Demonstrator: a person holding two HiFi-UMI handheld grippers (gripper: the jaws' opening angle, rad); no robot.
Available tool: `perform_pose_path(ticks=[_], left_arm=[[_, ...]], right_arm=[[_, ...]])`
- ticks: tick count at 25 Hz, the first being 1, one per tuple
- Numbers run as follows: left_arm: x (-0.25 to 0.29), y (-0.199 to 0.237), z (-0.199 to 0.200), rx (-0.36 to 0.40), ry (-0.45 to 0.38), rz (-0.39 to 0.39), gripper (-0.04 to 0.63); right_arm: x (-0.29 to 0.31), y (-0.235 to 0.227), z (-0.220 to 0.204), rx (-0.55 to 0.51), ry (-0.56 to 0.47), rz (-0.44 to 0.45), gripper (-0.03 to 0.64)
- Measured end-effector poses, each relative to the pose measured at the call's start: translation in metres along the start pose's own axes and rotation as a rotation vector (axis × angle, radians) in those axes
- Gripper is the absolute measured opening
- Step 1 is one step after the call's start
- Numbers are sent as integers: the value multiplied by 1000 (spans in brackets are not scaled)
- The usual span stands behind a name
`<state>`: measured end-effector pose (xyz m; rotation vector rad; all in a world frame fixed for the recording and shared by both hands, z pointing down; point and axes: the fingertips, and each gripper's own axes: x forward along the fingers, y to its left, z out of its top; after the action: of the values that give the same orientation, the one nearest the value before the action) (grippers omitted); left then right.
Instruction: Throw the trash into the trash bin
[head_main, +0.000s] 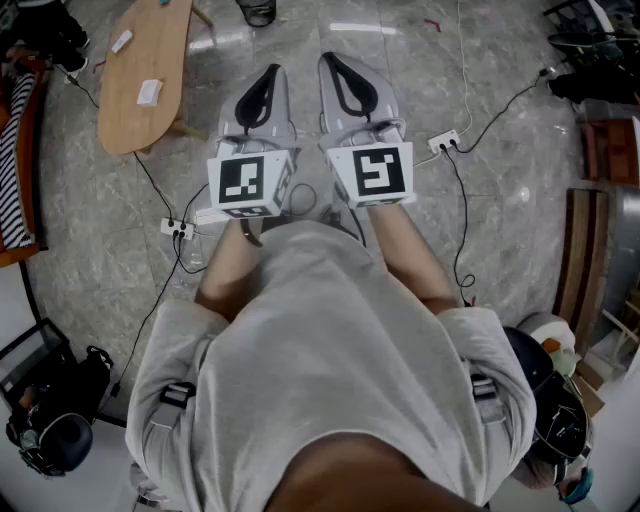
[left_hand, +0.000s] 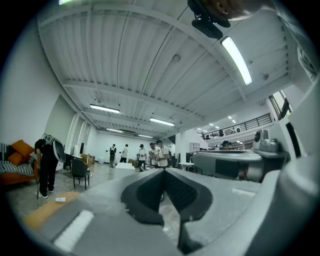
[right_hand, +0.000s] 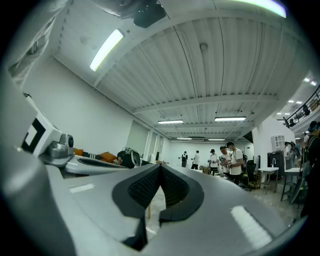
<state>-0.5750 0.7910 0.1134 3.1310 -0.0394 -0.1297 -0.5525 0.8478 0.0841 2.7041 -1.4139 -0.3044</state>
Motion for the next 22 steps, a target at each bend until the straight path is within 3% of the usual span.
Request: perform_pose_path(ticks=[5,8,10,14,22], left_arm=[[-11,35,-4,-32,-2,26,18],[-18,58,-2,61,-6,47,18],[-21,75,-2,80,-4,59,18],[-36,111,-13,20,16,59,18],[-66,206,-31,-31,44,79,18]], right_arm=[[21,35,-7,-7,21,36,6],[35,53,-10,15,24,47,8],[45,62,-16,25,35,48,8],[66,84,-28,22,76,27,8],[133,160,-43,23,106,61,8]])
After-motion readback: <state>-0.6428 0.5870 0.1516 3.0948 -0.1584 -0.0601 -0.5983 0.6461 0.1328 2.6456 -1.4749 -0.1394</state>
